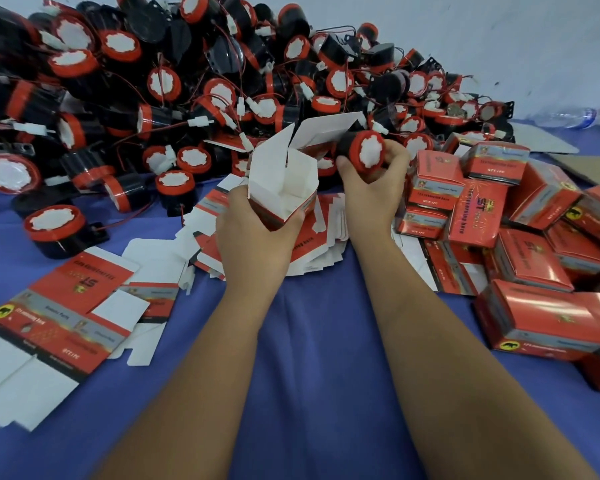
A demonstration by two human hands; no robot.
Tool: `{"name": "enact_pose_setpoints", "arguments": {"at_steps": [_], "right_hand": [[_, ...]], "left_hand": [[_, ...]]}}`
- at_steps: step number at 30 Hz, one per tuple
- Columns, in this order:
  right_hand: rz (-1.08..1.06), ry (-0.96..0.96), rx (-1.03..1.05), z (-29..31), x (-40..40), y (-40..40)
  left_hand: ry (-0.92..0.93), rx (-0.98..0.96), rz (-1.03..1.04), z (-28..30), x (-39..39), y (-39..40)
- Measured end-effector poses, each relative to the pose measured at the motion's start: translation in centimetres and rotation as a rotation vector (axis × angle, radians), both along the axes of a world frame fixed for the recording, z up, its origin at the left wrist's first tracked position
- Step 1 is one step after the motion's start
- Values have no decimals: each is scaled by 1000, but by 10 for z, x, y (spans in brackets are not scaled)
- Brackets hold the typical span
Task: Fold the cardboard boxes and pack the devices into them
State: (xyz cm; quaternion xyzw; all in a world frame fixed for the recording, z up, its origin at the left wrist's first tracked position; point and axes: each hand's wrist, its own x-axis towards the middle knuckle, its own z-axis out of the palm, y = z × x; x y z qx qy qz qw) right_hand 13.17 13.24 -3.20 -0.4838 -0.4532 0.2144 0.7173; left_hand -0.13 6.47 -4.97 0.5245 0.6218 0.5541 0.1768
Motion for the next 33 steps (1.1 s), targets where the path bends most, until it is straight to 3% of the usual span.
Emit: {"name": "enact_pose_setpoints", "arguments": {"at_steps": [6,12,20,29,33], "right_hand": [[-107,-261,235,5,-20,-43],[-45,-474,184,-11,-17,-71],[162,-781,150,-10,-14,-79],[-99,-1002,161,-10,-16,-78],[-29,-963,27,-14,-19,-78]], "left_hand": [[-24,-14,-33,5,-1,-5],[62,-92,-171,5,-4,-13],[97,-123,-205,3,-6,-13],[102,-127,-203,4,-6,-14],[84,-130,-215,7,-4,-16]]}}
